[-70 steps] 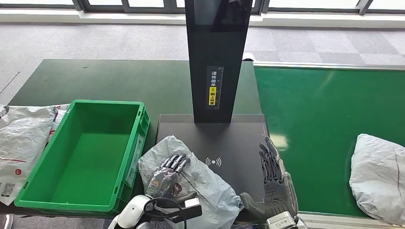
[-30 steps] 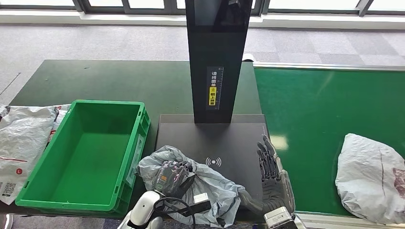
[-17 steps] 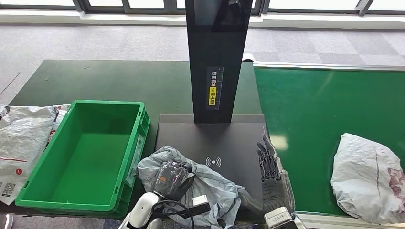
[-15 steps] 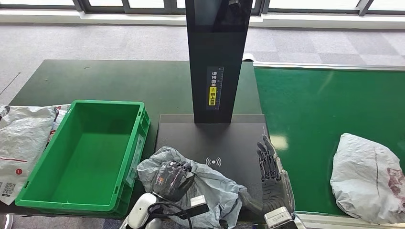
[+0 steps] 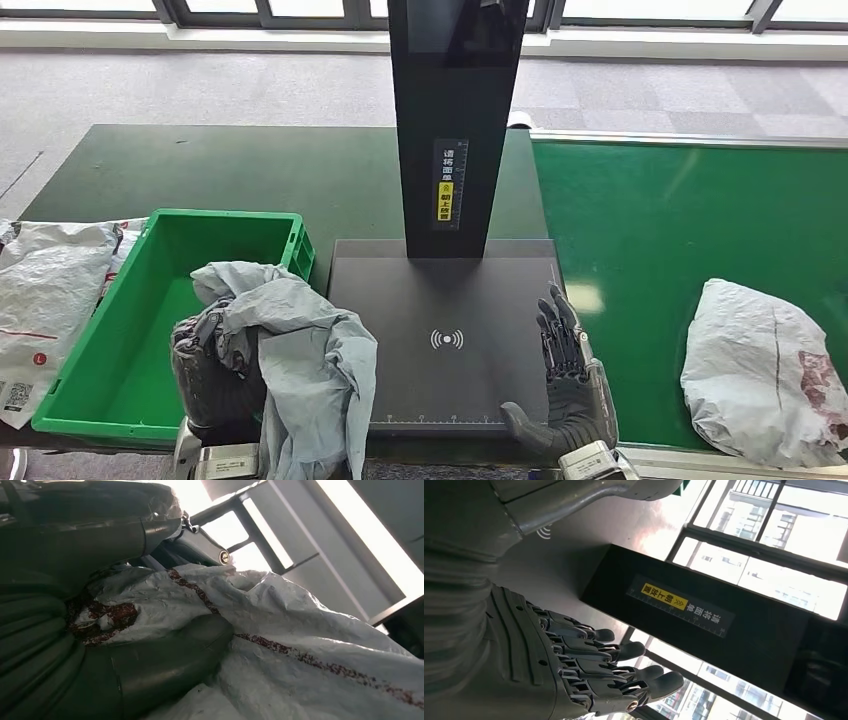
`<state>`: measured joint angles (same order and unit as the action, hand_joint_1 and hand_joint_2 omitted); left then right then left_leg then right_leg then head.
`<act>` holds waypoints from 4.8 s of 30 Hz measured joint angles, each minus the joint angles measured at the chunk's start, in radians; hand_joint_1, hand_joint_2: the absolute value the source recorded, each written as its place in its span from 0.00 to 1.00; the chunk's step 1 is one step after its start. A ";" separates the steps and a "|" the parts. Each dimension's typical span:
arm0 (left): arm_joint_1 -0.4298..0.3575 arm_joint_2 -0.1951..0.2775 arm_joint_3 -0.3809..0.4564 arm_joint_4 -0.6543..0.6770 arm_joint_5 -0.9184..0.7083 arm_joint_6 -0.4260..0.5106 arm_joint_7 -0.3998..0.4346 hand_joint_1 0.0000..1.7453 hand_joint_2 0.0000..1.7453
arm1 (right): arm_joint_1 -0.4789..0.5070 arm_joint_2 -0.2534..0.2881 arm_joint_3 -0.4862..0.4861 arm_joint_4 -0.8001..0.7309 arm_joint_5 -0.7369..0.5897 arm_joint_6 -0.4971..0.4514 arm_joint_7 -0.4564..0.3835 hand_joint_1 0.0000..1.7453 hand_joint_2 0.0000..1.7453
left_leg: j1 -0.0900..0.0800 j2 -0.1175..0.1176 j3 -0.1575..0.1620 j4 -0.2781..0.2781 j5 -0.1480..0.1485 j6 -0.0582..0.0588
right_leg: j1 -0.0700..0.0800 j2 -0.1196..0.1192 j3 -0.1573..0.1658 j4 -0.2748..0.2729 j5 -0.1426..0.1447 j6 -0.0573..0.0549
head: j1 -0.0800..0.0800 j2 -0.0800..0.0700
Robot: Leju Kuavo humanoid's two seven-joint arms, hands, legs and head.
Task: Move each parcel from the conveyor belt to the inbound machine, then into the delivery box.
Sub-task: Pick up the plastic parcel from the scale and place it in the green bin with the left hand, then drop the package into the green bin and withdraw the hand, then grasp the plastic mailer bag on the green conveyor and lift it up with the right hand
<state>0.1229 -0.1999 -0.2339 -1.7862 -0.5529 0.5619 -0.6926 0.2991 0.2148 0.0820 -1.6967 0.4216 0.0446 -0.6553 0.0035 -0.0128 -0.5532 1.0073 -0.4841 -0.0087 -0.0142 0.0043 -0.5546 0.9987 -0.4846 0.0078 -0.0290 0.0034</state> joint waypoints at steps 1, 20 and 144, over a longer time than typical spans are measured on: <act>0.000 0.000 0.007 -0.015 0.000 0.002 -0.003 1.00 1.00 | 0.000 0.000 0.000 0.000 0.000 0.000 -0.001 0.00 1.00 | 0.000 0.000 0.000 0.000 0.000 0.000 | 0.000 0.000 0.000 0.000 0.000 0.000 | 0.000 0.000; -0.305 0.082 0.425 0.347 0.216 -0.148 0.223 1.00 1.00 | 0.016 0.008 0.000 0.000 -0.004 -0.003 0.000 0.00 1.00 | 0.002 0.001 0.001 0.000 0.003 -0.004 | 0.003 0.001 -0.001 0.001 0.003 -0.004 | 0.000 0.000; 0.032 -0.120 0.253 -0.026 0.358 -0.019 0.000 0.00 0.00 | -0.310 -0.028 -0.777 0.660 0.578 -0.432 0.276 1.00 1.00 | 0.000 0.001 0.002 0.000 0.001 -0.001 | 0.000 0.002 0.001 0.000 0.002 -0.001 | 0.000 0.000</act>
<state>0.1552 -0.3201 0.0195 -1.8120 -0.1949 0.5433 -0.6927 -0.0111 0.1871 -0.6950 -1.0368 1.0000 -0.3872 -0.3791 0.0034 -0.0114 -0.5508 1.0068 -0.4832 -0.0094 -0.0140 0.0064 -0.5534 0.9983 -0.4824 0.0066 -0.0286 0.0034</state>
